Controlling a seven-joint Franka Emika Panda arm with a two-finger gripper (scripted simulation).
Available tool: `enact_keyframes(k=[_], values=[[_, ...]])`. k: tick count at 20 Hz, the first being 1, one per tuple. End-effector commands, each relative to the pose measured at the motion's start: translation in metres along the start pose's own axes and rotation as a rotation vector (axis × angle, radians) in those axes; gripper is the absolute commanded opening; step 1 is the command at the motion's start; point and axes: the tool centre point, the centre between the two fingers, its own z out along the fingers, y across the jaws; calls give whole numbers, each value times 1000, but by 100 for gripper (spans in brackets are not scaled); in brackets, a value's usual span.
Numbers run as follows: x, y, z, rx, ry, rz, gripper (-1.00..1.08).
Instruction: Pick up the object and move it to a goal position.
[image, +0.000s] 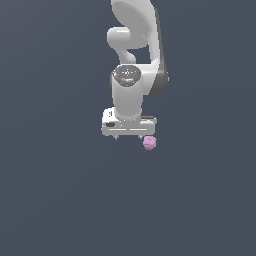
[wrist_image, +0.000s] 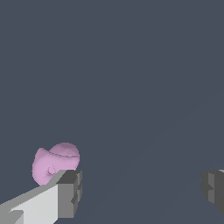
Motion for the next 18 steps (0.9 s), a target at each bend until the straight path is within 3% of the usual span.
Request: enact_keyframes(k=[1, 10, 18], values=[[0, 0, 0, 0, 0, 0, 100], [1, 39, 5, -19, 0, 52, 100], [0, 34, 8, -19, 2, 59, 100]])
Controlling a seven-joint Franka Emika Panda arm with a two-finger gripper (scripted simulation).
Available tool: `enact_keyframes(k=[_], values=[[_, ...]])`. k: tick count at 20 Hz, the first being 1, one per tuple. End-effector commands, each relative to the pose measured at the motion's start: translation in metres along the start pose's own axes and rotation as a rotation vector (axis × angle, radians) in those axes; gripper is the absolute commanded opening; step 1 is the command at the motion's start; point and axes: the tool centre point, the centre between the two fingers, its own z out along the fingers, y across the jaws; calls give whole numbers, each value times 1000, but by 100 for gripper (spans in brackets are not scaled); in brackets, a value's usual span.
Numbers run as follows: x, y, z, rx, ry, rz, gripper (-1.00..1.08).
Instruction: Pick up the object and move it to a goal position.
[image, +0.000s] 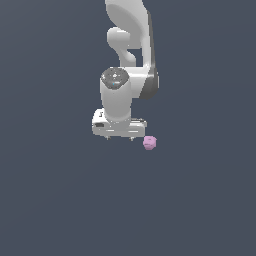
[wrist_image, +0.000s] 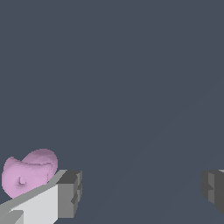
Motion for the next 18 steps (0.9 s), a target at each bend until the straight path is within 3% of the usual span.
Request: enact_keyframes(k=[1, 8, 18], values=[[-1, -4, 2, 0, 1, 6, 100], [-9, -32, 13, 1, 6, 47, 100], [-35, -96, 39, 6, 19, 152, 100]])
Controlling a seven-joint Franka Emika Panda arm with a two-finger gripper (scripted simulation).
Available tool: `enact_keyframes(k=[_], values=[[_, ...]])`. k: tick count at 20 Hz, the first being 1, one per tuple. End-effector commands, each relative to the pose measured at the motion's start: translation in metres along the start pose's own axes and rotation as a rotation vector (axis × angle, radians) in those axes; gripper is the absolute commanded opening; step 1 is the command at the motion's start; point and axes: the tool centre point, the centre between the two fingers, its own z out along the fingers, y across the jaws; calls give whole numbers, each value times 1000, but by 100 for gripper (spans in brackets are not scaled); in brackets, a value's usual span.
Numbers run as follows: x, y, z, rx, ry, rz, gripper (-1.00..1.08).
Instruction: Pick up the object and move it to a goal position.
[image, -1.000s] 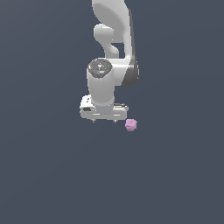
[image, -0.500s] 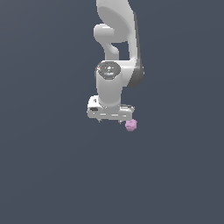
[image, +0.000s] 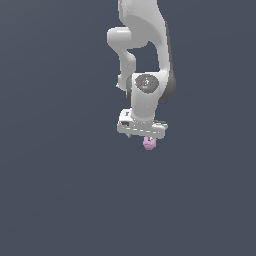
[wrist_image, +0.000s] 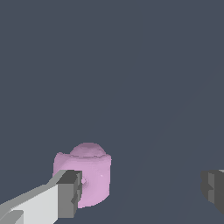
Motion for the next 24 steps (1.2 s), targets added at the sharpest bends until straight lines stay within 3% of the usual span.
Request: enact_keyframes(k=[1, 11, 24], values=[[-10, -14, 6, 2, 3, 27, 100], [-34, -45, 20, 6, 10, 87, 100], [-36, -47, 42, 6, 10, 90, 100]])
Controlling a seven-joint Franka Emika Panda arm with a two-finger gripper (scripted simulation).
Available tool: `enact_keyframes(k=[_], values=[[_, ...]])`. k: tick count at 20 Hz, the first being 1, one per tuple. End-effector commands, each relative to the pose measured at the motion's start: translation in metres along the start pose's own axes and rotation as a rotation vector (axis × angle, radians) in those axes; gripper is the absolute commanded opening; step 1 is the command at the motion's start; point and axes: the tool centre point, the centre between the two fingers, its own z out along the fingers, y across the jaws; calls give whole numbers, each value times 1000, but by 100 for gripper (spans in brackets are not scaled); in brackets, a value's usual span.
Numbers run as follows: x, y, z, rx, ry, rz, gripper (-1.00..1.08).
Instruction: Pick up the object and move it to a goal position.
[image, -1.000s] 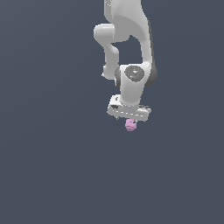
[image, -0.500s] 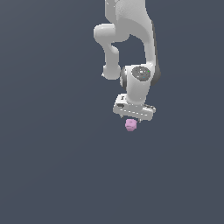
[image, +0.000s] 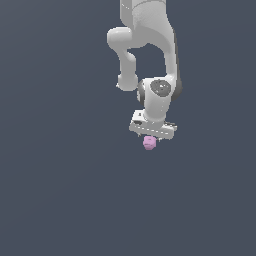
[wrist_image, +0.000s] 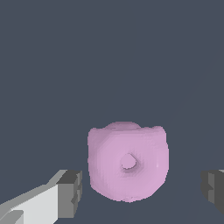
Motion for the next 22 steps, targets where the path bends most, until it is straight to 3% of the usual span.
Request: enact_keyframes(k=[1, 10, 11, 22], values=[[-1, 0, 12, 0, -1, 1, 100], [-1, 0, 36, 0, 0, 3, 100], [-1, 0, 36, 0, 0, 3, -100], [0, -1, 34, 1, 1, 2, -100]])
